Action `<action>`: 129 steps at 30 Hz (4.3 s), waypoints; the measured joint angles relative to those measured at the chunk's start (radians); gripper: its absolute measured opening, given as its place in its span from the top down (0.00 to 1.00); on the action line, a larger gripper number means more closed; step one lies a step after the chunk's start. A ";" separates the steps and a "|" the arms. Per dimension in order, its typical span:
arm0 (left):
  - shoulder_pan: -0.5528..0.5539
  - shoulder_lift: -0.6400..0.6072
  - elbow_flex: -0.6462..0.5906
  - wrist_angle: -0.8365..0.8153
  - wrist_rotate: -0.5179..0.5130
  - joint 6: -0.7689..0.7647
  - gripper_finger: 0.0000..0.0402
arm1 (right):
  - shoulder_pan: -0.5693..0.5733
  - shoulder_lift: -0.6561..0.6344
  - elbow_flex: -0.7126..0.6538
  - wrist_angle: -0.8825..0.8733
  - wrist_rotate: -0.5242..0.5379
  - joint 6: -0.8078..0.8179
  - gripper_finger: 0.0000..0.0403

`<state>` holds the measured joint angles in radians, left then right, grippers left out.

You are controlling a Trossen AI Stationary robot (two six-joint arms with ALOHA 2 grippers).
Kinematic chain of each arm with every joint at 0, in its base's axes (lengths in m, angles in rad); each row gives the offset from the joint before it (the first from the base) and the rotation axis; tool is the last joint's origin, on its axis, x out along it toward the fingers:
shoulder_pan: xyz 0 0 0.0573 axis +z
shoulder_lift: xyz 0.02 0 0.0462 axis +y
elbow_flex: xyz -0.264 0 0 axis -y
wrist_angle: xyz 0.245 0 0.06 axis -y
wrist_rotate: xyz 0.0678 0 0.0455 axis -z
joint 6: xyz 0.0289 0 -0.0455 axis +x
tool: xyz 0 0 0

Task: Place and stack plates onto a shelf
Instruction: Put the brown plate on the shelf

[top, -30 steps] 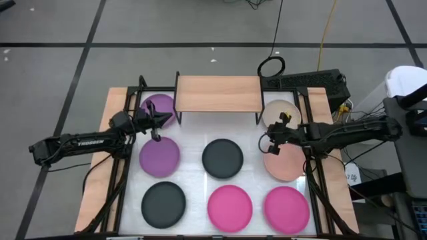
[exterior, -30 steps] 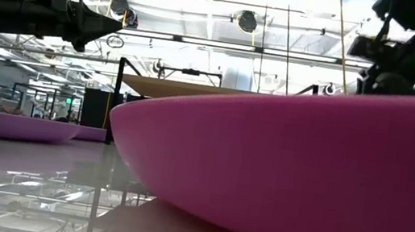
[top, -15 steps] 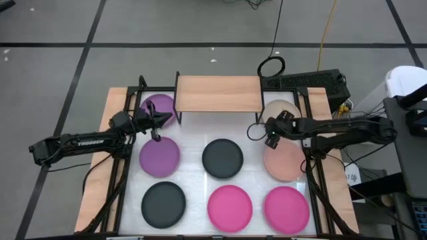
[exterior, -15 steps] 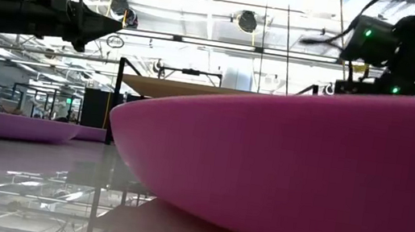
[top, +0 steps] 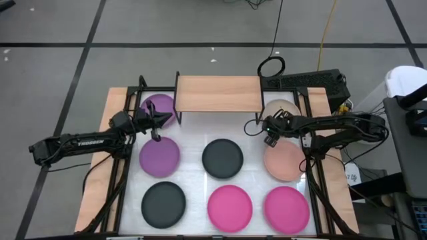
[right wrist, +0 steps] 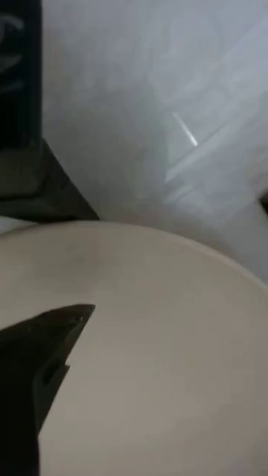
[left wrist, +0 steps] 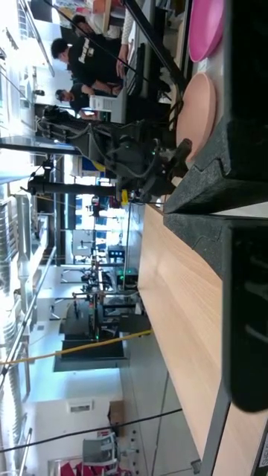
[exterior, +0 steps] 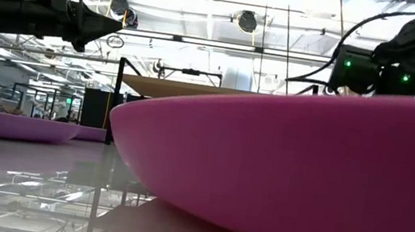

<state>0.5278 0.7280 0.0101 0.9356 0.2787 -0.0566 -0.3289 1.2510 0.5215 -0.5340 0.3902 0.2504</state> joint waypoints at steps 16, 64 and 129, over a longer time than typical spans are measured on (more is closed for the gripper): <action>0.000 0.000 0.000 0.000 0.000 0.000 0.96 | -0.005 -0.167 -0.001 -0.006 0.058 0.075 0.99; 0.000 0.000 0.000 0.000 0.000 0.000 0.96 | 0.164 0.063 0.336 0.439 0.005 -0.692 1.00; 0.000 0.000 0.000 0.010 0.000 -0.317 0.96 | 0.095 0.072 0.334 0.569 -0.134 -0.630 0.80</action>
<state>0.5278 0.7280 0.0105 0.9451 0.2787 -0.3736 -0.2337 1.3228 0.8551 0.0354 0.2565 -0.3793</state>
